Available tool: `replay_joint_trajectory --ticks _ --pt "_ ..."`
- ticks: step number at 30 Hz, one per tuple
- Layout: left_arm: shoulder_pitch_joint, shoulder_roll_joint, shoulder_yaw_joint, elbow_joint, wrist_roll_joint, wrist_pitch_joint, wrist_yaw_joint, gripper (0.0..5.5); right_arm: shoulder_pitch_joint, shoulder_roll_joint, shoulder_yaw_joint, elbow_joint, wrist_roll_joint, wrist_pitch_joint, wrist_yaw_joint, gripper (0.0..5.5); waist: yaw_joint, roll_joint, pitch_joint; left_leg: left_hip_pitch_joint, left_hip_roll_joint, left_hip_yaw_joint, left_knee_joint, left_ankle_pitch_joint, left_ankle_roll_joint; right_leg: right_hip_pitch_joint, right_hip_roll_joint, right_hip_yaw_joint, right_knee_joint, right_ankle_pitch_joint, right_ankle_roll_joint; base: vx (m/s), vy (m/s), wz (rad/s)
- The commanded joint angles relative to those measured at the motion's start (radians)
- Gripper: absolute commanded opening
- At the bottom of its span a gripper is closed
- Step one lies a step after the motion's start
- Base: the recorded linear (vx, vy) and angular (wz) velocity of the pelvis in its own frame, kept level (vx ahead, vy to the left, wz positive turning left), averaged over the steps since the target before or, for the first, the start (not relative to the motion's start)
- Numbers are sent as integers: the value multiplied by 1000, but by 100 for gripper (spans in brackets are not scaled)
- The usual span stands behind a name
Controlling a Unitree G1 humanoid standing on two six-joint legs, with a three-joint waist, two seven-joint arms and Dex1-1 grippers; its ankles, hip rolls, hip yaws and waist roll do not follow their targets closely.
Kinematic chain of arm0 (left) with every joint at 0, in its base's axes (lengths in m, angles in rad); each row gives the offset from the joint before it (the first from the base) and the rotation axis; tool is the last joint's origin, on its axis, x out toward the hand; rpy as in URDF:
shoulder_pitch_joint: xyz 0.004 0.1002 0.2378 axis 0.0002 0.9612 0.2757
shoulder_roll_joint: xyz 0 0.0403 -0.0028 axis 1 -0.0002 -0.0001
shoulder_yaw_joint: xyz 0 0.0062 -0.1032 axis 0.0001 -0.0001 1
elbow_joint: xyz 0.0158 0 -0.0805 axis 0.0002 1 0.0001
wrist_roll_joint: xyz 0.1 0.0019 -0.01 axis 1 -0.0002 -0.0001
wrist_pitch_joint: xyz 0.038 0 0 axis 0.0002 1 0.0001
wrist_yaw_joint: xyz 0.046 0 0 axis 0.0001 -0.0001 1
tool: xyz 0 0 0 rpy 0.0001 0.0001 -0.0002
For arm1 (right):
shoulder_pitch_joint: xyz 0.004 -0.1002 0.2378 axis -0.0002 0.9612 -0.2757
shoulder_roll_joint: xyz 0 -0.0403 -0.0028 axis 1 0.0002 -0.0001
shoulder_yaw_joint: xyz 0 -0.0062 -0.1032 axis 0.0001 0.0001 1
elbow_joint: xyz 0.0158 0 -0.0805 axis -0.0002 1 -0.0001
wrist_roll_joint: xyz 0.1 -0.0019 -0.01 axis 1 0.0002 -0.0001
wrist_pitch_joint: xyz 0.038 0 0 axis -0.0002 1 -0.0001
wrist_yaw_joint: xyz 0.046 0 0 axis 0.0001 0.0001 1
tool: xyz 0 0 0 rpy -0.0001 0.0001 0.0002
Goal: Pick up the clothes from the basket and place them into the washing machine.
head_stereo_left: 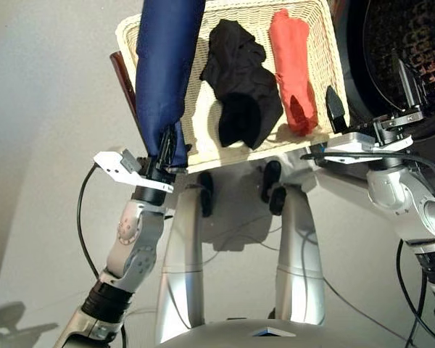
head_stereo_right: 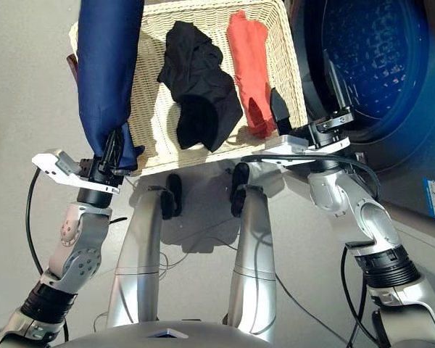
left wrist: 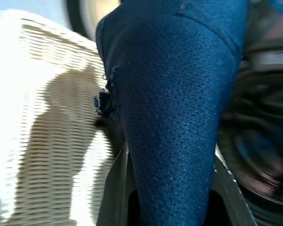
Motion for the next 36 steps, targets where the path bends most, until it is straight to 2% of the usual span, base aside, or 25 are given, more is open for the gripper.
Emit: replay_joint_trajectory --ticks 1,8,15,24,36 --pt "-7 9 -42 -140 -56 -9 -68 0 -55 -71 73 -35 -46 -11 18 550 -5 34 -46 -48 -4 -42 -50 65 -2 37 0 14 -23 12 -1 0 0 0" --pt "-113 49 -155 -180 -114 16 -68 0 -200 -122 217 -30 -114 3 47 550 1 35 -47 -52 1 -39 -34 62 -2 26 -2 18 -5 15 -2 0 0 0" --pt "-234 45 -289 -145 -180 54 -63 0 -374 -157 383 -12 -232 33 44 550 -1 37 -55 -64 2 -44 -19 63 -2 12 -1 22 8 18 -2 0 0 0" --pt "-323 35 -412 -70 -268 76 -47 0 -459 -130 442 -5 -329 88 -20 550 -10 38 -59 -71 6 -41 -8 62 0 5 2 28 19 17 -5 0 0 0" --pt "-382 41 -497 -31 -312 96 -28 0 -505 -117 454 -10 -392 148 -30 550 -16 39 -61 -73 7 -38 -8 64 -3 5 2 26 19 15 -7 0 0 0"
